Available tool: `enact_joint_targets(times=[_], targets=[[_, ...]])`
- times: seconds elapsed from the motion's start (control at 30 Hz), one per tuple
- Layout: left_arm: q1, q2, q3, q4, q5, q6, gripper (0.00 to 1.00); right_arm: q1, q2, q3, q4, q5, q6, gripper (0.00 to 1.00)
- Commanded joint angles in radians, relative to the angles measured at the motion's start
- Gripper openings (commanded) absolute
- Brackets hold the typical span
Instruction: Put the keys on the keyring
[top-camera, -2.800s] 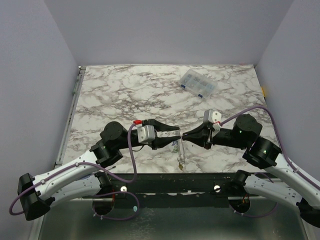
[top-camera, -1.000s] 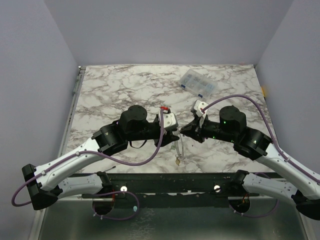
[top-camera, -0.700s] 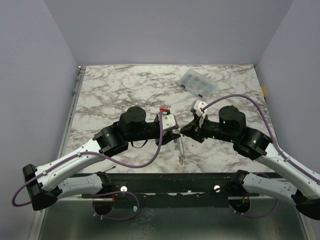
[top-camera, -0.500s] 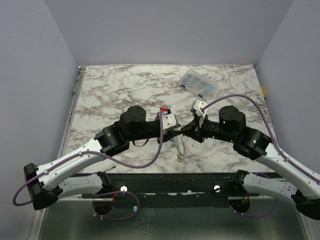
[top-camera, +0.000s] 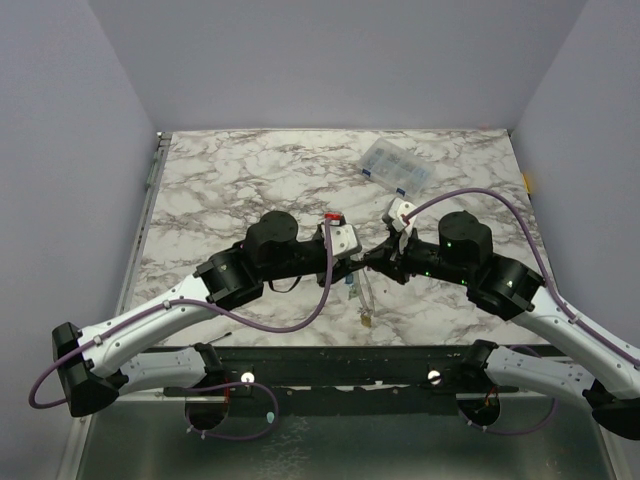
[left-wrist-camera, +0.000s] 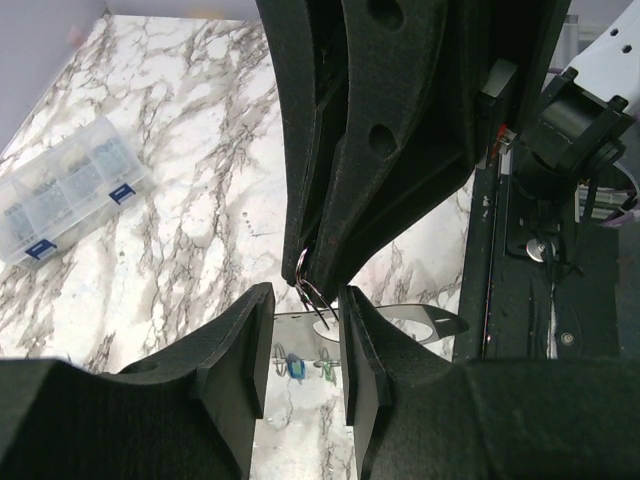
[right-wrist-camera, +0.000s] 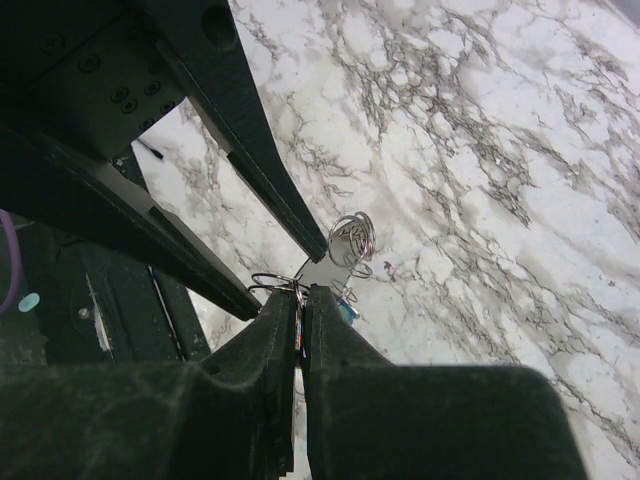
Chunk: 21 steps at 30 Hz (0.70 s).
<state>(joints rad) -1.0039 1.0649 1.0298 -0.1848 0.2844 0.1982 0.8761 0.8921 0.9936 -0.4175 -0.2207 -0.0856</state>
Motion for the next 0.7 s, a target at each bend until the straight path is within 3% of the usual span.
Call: enact_joint_targets(times=[0.0,0.07,0.27,0.43,0.67], targets=[[-0.006,0.014,0.007,-0.017,-0.022,-0.016,0.35,0.004,-0.026,0.034,0.003,0.024,0.013,0.0],[-0.006,0.019,0.01,-0.017,-0.021,-0.016,0.3,0.004,-0.028,0.032,0.005,0.021,0.014,0.0],[-0.006,0.045,0.022,-0.018,0.0,-0.028,0.0,0.004,-0.034,0.019,0.011,0.018,0.015,0.0],[-0.006,0.048,0.023,-0.018,-0.016,-0.013,0.0,0.004,-0.05,0.011,0.021,0.016,0.014,0.0],[-0.006,0.023,-0.01,0.028,-0.009,0.127,0.0,0.004,-0.073,-0.017,0.037,0.024,0.015,0.01]])
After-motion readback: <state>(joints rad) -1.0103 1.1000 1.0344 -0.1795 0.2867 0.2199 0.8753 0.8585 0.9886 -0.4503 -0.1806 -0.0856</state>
